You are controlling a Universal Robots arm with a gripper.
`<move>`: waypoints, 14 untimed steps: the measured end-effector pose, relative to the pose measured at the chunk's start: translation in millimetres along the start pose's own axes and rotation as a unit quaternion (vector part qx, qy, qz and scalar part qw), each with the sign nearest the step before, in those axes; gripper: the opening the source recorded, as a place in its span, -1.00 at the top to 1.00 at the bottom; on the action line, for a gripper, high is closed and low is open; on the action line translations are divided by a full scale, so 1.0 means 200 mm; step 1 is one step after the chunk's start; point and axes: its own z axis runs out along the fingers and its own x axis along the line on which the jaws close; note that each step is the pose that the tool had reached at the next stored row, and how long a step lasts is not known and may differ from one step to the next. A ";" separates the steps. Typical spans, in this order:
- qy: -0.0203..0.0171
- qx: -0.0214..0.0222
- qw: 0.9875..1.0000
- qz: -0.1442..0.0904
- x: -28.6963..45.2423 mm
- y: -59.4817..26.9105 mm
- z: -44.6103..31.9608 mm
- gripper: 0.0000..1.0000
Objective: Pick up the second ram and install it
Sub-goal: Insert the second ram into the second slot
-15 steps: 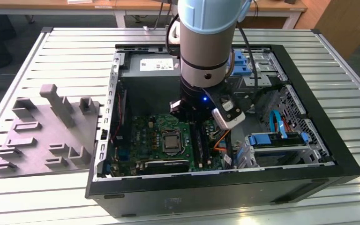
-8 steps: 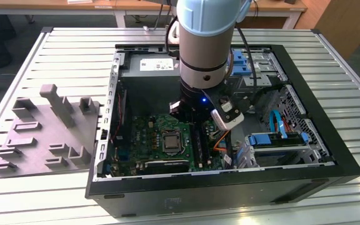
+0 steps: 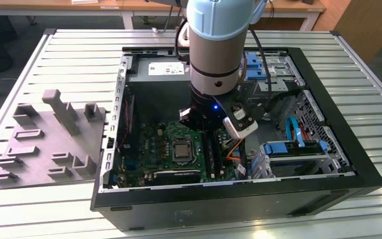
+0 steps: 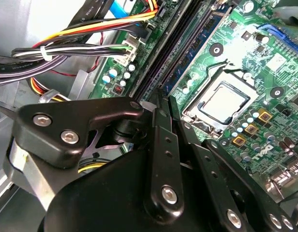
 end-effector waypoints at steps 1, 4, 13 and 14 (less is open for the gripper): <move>0.000 0.000 1.000 0.000 0.000 0.000 0.003 0.73; 0.000 0.000 1.000 0.000 0.002 -0.001 0.012 0.73; 0.000 0.000 1.000 0.000 0.003 -0.008 0.013 0.73; 0.000 0.000 1.000 0.000 0.003 -0.009 0.014 0.73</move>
